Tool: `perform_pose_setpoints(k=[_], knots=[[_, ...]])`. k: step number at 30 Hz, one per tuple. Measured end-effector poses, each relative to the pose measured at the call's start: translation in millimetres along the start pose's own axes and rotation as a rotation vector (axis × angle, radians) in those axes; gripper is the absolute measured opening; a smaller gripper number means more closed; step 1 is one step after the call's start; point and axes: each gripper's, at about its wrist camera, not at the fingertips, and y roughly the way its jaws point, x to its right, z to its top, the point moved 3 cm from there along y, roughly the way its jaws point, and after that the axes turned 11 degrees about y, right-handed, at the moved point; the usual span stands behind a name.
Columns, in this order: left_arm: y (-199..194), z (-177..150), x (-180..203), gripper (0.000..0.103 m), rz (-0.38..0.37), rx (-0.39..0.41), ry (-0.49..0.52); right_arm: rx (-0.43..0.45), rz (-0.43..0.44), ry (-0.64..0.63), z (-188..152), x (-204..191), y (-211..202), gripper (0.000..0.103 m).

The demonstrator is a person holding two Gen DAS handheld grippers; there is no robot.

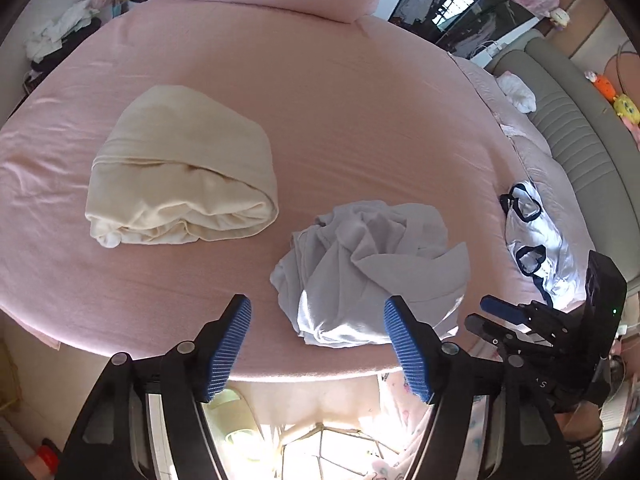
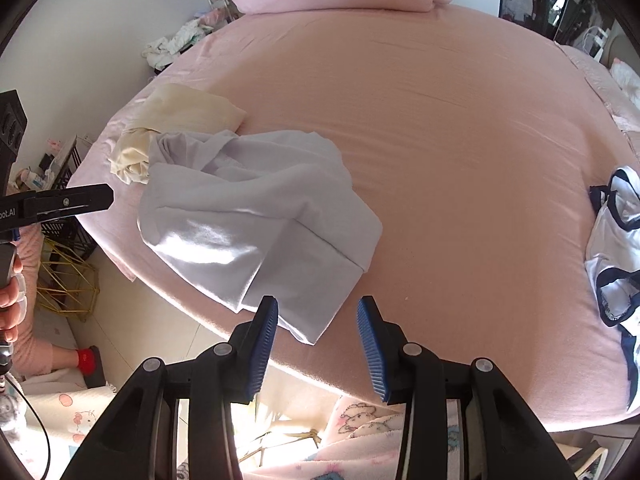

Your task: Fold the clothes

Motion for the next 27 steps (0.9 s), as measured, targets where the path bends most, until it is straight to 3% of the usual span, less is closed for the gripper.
perform_pose_setpoints(k=[7,18,21,27], knots=[[24,18,41,0.067,-0.023,-0.057,0.081,0.025,0.013,0.064,9,-18,-6,0.041],[52,25,84,0.067,0.007,-0.156,0.141,-0.03,0.057,0.096,17,-15,20,0.043],[60,28,87,0.067,0.042,-0.155,0.163,-0.062,0.075,0.124,19,-11,29,0.054],[69,31,85,0.067,0.094,-0.139,0.181,-0.111,0.167,0.228,16,-2,45,0.058]])
